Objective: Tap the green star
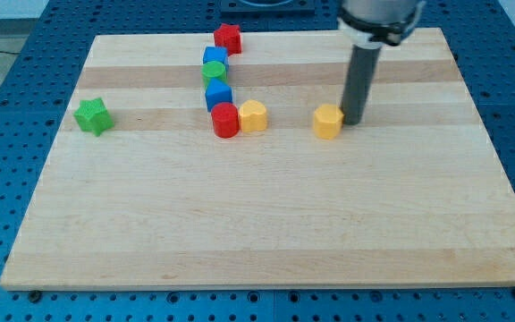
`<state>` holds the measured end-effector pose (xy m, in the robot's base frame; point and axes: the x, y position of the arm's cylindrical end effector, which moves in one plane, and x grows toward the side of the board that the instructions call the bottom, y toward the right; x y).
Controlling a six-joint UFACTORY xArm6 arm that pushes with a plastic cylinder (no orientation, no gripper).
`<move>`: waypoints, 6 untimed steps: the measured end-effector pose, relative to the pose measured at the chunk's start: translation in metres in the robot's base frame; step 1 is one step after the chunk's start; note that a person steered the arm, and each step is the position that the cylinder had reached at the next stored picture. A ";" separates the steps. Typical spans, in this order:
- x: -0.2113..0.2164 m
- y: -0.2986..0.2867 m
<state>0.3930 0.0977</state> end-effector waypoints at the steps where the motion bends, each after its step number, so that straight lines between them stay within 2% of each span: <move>1: 0.000 -0.034; 2: 0.057 0.001; 3: 0.091 -0.037; 5: 0.037 -0.046; 6: 0.050 -0.031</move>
